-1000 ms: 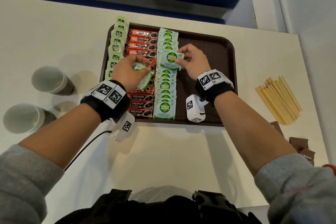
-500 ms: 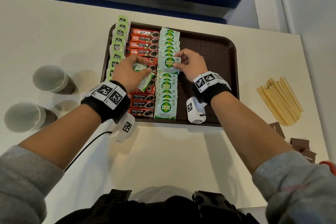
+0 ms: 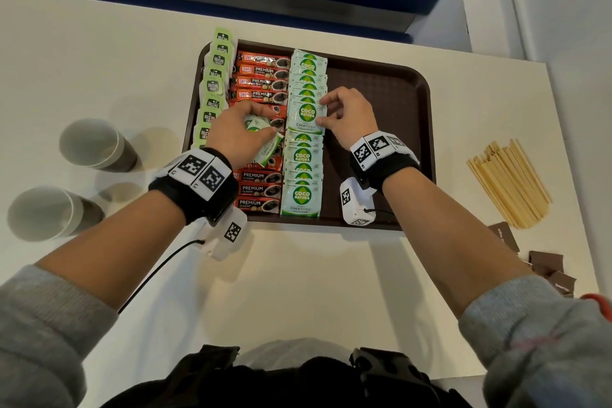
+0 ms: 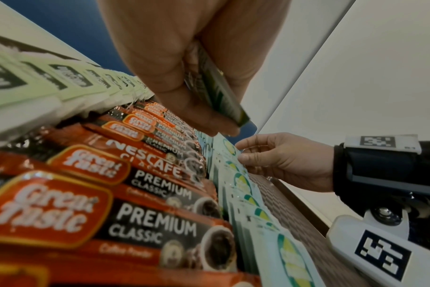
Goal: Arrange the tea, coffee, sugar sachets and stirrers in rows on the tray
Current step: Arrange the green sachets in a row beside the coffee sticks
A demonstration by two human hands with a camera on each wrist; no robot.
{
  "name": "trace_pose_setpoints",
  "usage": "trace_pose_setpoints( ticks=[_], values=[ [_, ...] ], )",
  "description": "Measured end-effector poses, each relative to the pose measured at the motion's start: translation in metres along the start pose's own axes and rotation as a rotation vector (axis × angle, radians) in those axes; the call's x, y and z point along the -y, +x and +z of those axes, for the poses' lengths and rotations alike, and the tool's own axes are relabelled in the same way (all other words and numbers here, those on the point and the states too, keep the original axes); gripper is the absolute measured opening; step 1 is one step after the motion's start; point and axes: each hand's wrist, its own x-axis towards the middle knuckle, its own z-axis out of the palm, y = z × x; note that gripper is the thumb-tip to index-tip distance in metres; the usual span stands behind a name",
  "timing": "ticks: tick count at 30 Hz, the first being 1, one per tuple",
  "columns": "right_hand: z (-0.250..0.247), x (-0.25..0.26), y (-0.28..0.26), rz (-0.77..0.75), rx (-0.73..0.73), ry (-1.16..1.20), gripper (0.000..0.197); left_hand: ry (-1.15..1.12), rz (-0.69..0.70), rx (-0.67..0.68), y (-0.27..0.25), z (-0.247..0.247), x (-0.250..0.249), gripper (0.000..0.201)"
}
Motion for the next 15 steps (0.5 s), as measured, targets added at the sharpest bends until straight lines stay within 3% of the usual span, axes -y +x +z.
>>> trace_pose_setpoints(
  ticks=[7, 15],
  values=[
    [-0.002, 0.008, -0.006, -0.07, -0.016, -0.052, 0.024, -0.087, -0.004, 0.046, -0.002, 0.0, -0.003, 0.041],
    [0.004, 0.034, -0.015, -0.144, 0.263, 0.032, 0.024, -0.173, 0.024, 0.043, -0.005, 0.002, -0.009, 0.057]
  ],
)
